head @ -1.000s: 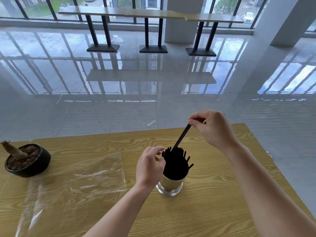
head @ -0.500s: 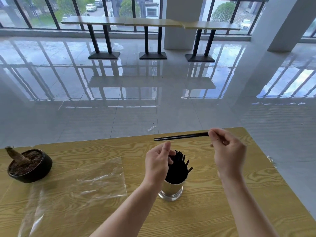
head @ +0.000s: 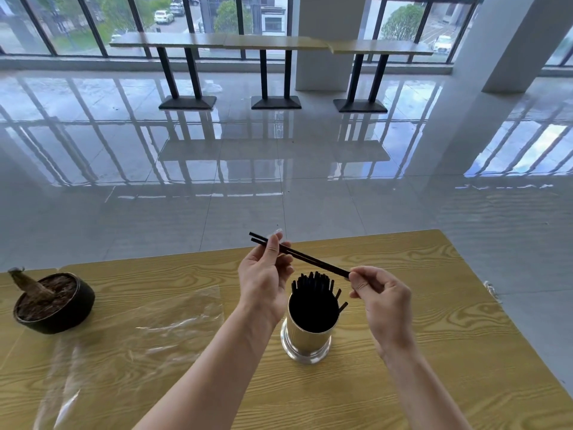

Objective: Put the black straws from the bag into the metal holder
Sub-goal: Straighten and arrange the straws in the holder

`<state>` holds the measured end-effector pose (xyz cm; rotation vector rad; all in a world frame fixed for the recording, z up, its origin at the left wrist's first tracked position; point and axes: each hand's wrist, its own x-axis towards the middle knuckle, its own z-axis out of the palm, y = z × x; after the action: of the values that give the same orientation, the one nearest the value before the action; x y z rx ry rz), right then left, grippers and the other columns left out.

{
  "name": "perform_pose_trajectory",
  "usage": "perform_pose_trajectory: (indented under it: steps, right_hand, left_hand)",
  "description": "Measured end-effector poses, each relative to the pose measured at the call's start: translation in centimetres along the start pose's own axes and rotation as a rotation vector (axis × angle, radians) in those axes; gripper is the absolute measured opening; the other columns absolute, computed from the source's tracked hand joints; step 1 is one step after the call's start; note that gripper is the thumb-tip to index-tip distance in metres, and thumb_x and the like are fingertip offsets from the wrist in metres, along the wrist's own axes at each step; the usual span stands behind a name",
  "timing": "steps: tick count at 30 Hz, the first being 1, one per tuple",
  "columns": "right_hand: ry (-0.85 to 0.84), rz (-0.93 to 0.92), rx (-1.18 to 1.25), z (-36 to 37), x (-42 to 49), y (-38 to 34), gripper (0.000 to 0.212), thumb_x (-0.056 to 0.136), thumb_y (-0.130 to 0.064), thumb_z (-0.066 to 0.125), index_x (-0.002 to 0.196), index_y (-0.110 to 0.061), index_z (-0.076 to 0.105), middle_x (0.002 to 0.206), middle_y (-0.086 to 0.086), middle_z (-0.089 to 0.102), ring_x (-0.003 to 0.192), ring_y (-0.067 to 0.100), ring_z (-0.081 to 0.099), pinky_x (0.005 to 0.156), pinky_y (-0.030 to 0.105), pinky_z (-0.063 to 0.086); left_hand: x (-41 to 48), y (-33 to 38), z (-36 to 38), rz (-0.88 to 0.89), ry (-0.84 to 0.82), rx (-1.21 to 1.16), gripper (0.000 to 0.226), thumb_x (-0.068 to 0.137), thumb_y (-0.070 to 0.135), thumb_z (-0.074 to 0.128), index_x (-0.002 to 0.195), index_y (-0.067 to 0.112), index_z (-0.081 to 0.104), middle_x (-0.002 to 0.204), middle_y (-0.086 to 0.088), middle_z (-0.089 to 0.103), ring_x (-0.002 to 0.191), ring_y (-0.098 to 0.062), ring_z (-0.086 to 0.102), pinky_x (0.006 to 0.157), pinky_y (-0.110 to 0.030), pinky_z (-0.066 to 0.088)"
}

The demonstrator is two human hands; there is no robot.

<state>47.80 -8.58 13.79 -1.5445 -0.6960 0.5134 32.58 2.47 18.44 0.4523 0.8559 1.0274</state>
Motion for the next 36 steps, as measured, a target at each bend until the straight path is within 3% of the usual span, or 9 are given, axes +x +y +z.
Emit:
perform_pose_trajectory:
  steps: [4, 7, 12, 15, 21, 28, 31, 33, 36]
  right_hand:
    - [-0.054, -0.121, -0.262, 0.2, 0.2, -0.8, 0.009, 0.086, -0.013, 0.077, 0.091, -0.021, 0.076, 0.081, -0.010, 0.074, 0.080, 0.007, 0.069, 0.070, 0.024, 0.059]
    - [-0.066, -0.243, -0.269, 0.3, 0.9, -2.9, 0.012, 0.089, -0.018, 0.072, 0.100, -0.022, 0.075, 0.091, -0.011, 0.074, 0.084, 0.008, 0.069, 0.071, 0.028, 0.060]
    - [-0.348, -0.362, -0.227, 1.2, 2.4, -8.3, 0.039, 0.089, -0.043, 0.064, 0.125, -0.028, 0.067, 0.099, -0.014, 0.070, 0.087, 0.011, 0.069, 0.071, 0.028, 0.060]
    - [-0.391, -0.491, -0.393, 2.0, 2.9, -9.7, 0.035, 0.092, -0.029, 0.068, 0.127, -0.022, 0.067, 0.096, -0.014, 0.066, 0.080, 0.008, 0.065, 0.072, 0.026, 0.058]
    - [-0.355, -0.581, -0.555, 2.3, 2.6, -9.5, 0.023, 0.088, -0.018, 0.076, 0.111, -0.019, 0.076, 0.091, -0.009, 0.070, 0.079, 0.006, 0.064, 0.073, 0.015, 0.049]
    - [-0.395, -0.571, -0.622, 1.7, 2.7, -9.9, 0.010, 0.085, -0.021, 0.078, 0.095, -0.023, 0.079, 0.086, -0.012, 0.071, 0.079, 0.005, 0.066, 0.073, 0.018, 0.051]
    - [-0.359, -0.561, -0.637, 1.0, 3.0, -9.7, 0.008, 0.085, -0.021, 0.079, 0.092, -0.024, 0.079, 0.080, -0.013, 0.072, 0.074, 0.002, 0.065, 0.068, 0.017, 0.050]
    - [-0.320, -0.514, -0.629, 0.3, 3.2, -9.1, 0.009, 0.084, -0.023, 0.080, 0.093, -0.023, 0.079, 0.074, -0.017, 0.069, 0.066, -0.004, 0.063, 0.064, 0.014, 0.048]
    - [-0.315, -0.411, -0.619, -0.2, 3.4, -7.5, 0.013, 0.083, -0.024, 0.080, 0.096, -0.022, 0.079, 0.071, -0.022, 0.066, 0.062, -0.010, 0.063, 0.064, 0.010, 0.047]
  left_hand:
    - [-0.1, 0.2, -0.6, 0.254, -0.097, 0.237, 0.016, 0.086, 0.026, 0.069, 0.084, 0.013, 0.077, 0.075, -0.008, 0.070, 0.061, -0.018, 0.059, 0.054, -0.027, 0.052]
    - [-0.4, 0.3, -0.8, 0.473, -0.189, 0.532, 0.012, 0.091, 0.021, 0.069, 0.081, 0.018, 0.076, 0.065, -0.006, 0.067, 0.055, -0.023, 0.058, 0.050, -0.038, 0.052]
    - [-1.1, 0.9, 0.2, 0.680, -0.394, 0.967, 0.010, 0.091, 0.019, 0.070, 0.081, 0.021, 0.070, 0.063, -0.001, 0.064, 0.049, -0.019, 0.059, 0.048, -0.037, 0.051]
    - [-1.3, 1.0, 0.9, 0.740, -0.437, 1.156, 0.023, 0.091, 0.019, 0.069, 0.070, 0.013, 0.061, 0.068, -0.007, 0.061, 0.058, -0.026, 0.057, 0.056, -0.045, 0.051]
    - [-1.4, 0.8, 0.8, 0.657, -0.469, 1.197, 0.028, 0.095, 0.018, 0.064, 0.076, -0.002, 0.062, 0.074, -0.016, 0.060, 0.053, -0.020, 0.053, 0.059, -0.045, 0.050]
    - [-1.0, -0.5, 0.8, 0.712, -0.519, 1.260, 0.023, 0.096, 0.016, 0.062, 0.075, 0.022, 0.055, 0.074, 0.006, 0.052, 0.055, -0.015, 0.054, 0.058, -0.023, 0.041]
    - [-0.5, -0.7, 0.7, 0.683, -0.483, 1.183, 0.006, 0.089, 0.027, 0.071, 0.089, 0.021, 0.070, 0.084, 0.006, 0.062, 0.064, -0.014, 0.060, 0.062, -0.026, 0.048]
    - [-0.1, -1.0, -0.1, 0.684, -0.420, 1.176, 0.018, 0.086, 0.030, 0.075, 0.103, 0.026, 0.073, 0.088, 0.010, 0.065, 0.071, -0.011, 0.061, 0.065, -0.018, 0.049]
    - [0.1, -1.5, -2.2, 0.739, -0.275, 1.210, 0.018, 0.085, 0.017, 0.076, 0.101, 0.024, 0.073, 0.087, 0.012, 0.065, 0.076, -0.008, 0.060, 0.065, -0.011, 0.045]
